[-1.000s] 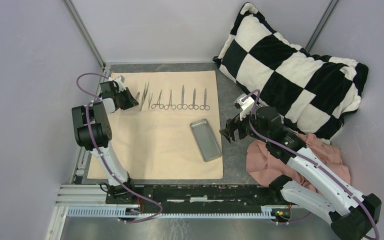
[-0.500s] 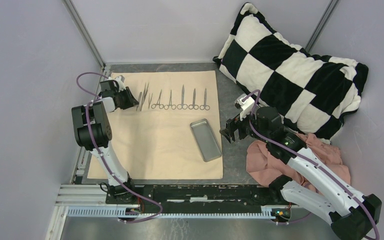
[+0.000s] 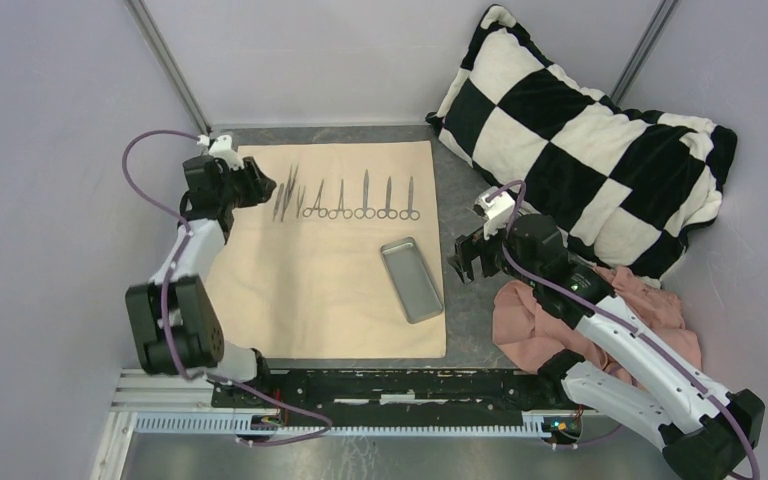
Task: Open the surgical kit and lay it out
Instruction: Reset both arms
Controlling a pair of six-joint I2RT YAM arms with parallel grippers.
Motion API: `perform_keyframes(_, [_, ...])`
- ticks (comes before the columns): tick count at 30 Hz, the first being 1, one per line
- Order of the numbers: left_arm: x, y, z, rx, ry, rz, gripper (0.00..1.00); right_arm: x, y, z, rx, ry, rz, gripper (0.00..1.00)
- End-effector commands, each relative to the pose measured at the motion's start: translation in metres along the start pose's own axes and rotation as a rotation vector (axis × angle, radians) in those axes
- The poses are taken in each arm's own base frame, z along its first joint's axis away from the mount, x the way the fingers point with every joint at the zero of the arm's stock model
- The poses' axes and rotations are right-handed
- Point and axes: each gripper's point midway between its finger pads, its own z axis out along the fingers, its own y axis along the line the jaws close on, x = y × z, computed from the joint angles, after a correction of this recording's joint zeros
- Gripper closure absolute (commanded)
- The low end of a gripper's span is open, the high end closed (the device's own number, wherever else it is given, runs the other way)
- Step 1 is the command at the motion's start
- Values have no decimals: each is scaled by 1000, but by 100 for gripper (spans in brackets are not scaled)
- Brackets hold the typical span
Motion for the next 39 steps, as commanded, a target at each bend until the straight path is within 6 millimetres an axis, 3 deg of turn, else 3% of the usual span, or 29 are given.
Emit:
perform_keyframes(1, [-63, -88, -58, 208, -275, 149, 45, -18, -34, -21, 204, -40, -19, 3])
perform_keyframes(3, [-67, -129, -84, 308, -335, 226, 42, -21, -47, -31, 280, -45, -24, 2])
perform_keyframes(6, [-74, -173, -122, 413, -387, 311, 38, -31, -61, -48, 368, -71, -29, 2])
perform_keyframes(7, [-79, -183, -138, 444, -409, 335, 12, -36, -65, -54, 394, -88, -31, 2])
perform_keyframes(8, [-80, -192, -149, 476, -411, 353, 2, -41, -68, -61, 414, -109, -35, 2])
perform_keyframes(15, [-83, -234, -204, 512, -470, 529, 0, -74, -83, -97, 529, -218, -2, 2])
perform_keyframes(20, [-93, -238, -218, 516, -531, 350, 0, -97, -86, -122, 567, -278, 22, 2])
perform_keyframes(25, [-103, -241, -236, 522, -558, 294, 0, -112, -84, -137, 559, -374, 63, 2])
perform_keyframes(33, [-125, -237, -271, 468, -648, 282, 0, -119, -89, -136, 594, -394, 60, 2])
perform_keyframes(39, [-136, -219, -280, 351, -675, 277, 0, -129, -92, -136, 615, -427, 54, 2])
